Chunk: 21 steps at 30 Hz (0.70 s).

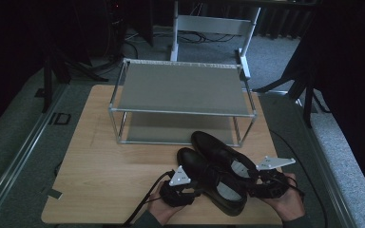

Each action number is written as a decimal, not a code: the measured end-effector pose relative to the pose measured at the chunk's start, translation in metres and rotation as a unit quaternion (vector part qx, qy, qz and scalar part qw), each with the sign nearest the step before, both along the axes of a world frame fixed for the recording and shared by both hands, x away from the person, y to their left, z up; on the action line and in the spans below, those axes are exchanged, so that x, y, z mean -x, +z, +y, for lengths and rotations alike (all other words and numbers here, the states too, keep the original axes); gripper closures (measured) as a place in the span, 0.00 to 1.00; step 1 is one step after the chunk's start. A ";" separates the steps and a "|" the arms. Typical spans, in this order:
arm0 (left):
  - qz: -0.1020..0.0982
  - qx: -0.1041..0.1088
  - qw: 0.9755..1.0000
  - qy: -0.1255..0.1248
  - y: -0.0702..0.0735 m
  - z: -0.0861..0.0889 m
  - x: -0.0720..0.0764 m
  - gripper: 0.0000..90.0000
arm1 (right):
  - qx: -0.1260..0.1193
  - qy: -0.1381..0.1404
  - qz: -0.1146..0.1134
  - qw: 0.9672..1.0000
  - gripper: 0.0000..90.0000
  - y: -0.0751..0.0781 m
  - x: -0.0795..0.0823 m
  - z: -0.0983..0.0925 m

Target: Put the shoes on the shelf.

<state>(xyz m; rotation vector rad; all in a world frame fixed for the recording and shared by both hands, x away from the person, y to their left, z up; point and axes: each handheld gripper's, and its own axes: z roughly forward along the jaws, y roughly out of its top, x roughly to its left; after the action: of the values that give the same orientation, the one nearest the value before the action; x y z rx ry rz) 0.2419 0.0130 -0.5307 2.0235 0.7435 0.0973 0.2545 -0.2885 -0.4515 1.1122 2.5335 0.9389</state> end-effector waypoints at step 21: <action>0.007 0.001 0.997 -0.072 0.001 -0.035 0.013 0.75 | 0.052 0.038 0.028 0.998 0.43 -0.005 -0.013 0.011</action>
<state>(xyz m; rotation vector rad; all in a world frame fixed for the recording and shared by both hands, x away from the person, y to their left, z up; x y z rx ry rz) 0.2291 -0.0216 -0.5296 2.0707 0.6026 -0.0014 0.2672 -0.2777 -0.4561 1.0340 2.6522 0.7949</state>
